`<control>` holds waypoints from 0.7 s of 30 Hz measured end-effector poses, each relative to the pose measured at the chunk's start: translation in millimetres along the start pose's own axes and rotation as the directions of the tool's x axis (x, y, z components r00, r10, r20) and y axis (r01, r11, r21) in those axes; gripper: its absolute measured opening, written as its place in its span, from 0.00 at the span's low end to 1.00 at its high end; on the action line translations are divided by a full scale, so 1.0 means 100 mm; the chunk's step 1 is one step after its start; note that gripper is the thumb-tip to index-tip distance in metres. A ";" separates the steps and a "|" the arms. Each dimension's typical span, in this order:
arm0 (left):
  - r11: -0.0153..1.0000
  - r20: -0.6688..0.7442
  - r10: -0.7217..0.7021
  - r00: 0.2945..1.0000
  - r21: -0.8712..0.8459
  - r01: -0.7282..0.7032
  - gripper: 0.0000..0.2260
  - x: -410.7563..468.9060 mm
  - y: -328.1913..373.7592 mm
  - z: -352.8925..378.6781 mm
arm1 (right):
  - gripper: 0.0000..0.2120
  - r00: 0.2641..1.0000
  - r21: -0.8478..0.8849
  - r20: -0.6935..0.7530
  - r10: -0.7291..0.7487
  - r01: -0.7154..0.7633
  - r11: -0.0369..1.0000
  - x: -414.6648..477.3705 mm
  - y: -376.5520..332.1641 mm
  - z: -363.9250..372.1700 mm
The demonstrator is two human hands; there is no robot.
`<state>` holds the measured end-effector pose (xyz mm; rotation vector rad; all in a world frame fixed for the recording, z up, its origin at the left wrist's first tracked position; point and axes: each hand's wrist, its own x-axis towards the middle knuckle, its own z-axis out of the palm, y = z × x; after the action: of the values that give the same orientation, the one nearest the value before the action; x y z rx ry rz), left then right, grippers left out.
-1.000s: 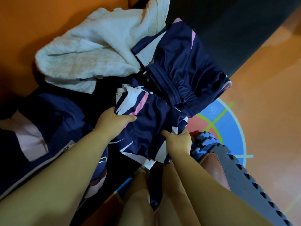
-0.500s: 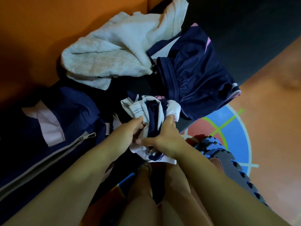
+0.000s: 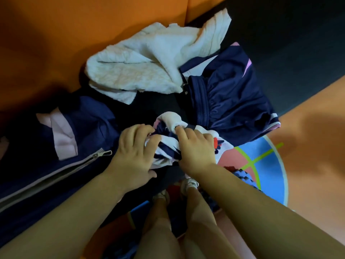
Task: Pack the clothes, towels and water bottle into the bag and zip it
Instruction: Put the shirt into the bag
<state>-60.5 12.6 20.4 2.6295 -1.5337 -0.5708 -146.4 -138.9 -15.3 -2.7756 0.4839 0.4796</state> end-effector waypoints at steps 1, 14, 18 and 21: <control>1.000 -0.007 0.003 1.000 0.008 -0.003 0.42 0.02 0.01 0.05 | 0.40 0.995 -0.001 -0.043 -0.085 0.085 0.996 0.03 0.05 0.02; 0.971 -0.099 -0.024 0.995 -0.240 -0.001 0.27 0.26 0.05 0.57 | 0.40 0.883 -0.078 -0.142 -0.448 0.441 0.894 0.01 0.38 0.35; 0.968 -0.262 -0.050 0.964 -0.249 -0.017 0.23 0.12 0.08 0.72 | 0.36 0.860 -0.127 -0.169 -0.482 0.466 0.876 0.00 0.40 0.42; 0.980 -0.328 -0.074 0.942 -0.200 0.007 0.28 0.02 0.02 0.77 | 0.39 0.815 -0.182 -0.214 -0.538 0.508 0.842 0.05 0.45 0.41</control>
<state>-87.0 20.5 -51.1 2.4551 -1.2567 -0.2423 -170.0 -167.6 -64.1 -2.9225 -0.2847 0.0131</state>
